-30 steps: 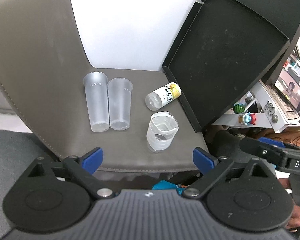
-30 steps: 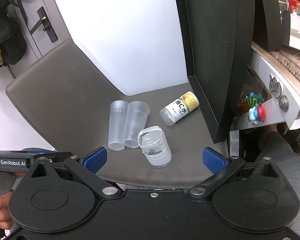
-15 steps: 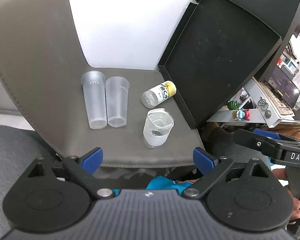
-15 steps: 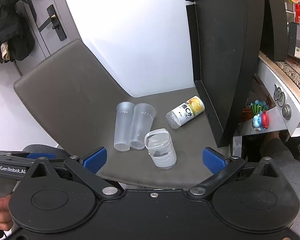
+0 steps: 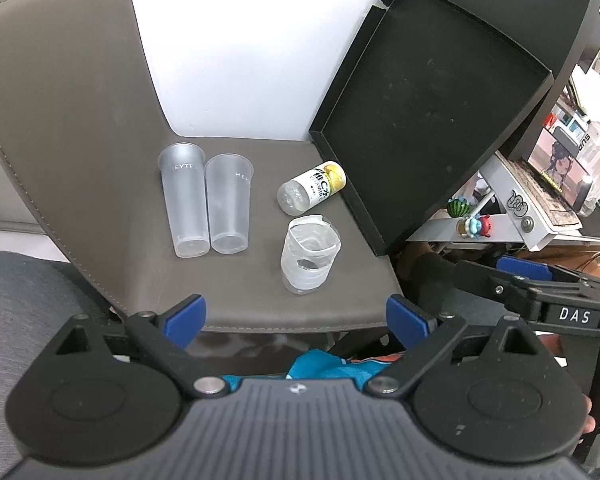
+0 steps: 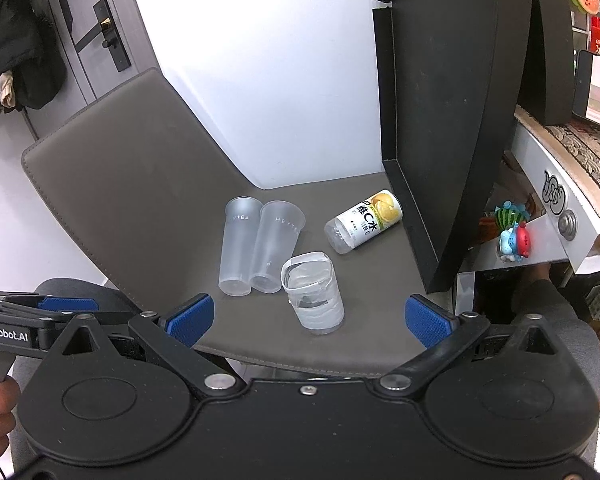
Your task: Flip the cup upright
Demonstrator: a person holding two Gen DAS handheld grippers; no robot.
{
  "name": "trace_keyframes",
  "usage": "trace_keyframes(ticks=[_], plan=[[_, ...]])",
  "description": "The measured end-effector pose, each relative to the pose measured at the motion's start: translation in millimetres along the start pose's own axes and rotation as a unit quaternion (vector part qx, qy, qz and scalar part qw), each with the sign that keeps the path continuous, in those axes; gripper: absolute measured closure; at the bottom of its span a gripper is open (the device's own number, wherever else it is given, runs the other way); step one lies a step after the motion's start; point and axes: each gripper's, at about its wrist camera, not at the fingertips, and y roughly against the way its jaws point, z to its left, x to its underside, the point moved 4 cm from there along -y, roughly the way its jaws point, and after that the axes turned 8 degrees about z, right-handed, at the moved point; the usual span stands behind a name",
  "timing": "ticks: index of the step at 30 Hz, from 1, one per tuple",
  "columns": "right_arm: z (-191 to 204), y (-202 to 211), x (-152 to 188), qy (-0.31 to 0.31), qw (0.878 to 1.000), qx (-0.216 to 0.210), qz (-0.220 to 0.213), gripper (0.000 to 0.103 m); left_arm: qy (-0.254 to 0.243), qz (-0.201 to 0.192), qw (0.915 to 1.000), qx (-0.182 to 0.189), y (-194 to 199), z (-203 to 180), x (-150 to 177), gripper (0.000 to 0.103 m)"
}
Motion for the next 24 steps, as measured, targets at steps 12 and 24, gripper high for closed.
trace_keyframes(ticks=[12, 24], plan=[[0.8, -0.1, 0.8, 0.003, 1.0, 0.008, 0.001, 0.0, -0.006, 0.004, 1.0, 0.001, 1.0, -1.7, 0.9, 0.007], [1.3, -1.4, 1.5, 0.0, 1.0, 0.007, 0.003, 0.0, -0.001, 0.011, 0.9999, -0.008, -1.3, -0.2, 2.5, 0.007]])
